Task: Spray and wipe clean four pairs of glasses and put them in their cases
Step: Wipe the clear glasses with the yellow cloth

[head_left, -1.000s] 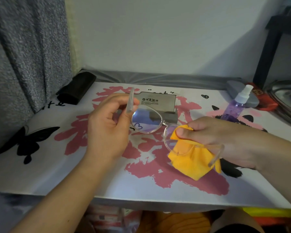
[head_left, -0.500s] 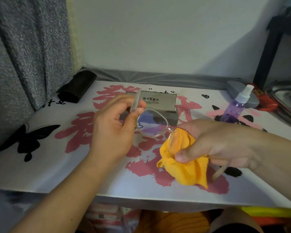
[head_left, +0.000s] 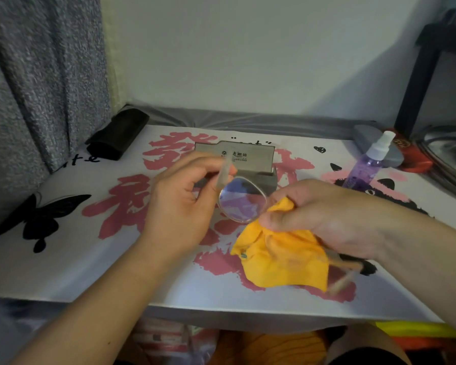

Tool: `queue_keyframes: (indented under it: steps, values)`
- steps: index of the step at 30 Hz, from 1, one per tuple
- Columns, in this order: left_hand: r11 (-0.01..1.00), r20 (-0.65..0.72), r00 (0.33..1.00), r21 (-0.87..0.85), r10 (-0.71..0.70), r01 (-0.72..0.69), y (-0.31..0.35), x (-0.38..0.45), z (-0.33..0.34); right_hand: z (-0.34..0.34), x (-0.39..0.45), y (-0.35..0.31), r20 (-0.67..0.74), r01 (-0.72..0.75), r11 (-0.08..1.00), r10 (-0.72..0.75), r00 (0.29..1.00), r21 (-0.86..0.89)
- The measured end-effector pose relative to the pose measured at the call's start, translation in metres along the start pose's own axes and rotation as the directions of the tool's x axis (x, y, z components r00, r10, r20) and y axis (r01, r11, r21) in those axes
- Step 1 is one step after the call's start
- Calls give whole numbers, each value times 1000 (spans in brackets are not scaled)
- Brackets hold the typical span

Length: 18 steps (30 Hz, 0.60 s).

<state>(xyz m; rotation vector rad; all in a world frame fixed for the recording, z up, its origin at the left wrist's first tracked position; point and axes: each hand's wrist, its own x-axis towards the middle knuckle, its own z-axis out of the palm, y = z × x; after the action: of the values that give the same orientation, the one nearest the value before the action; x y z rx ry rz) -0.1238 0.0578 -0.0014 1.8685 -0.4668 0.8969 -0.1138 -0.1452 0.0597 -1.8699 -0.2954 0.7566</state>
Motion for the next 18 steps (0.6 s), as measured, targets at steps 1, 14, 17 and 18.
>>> queue_keyframes:
  steps: [1,14,17,18]
  values:
    - [998,26,999,41,48,-49,1,-1,1,2,2,0,3,-37,996,37,999,-80]
    - [996,24,999,79,41,-43,3,-1,-2,-10,8,5,79,191,949,-177,981,-249]
    - [998,48,998,53,34,-37,4,1,1,-8,13,9,107,209,971,-197,975,-118]
    - [998,65,997,49,41,-44,3,1,1,-3,16,9,100,223,966,-211,972,-130]
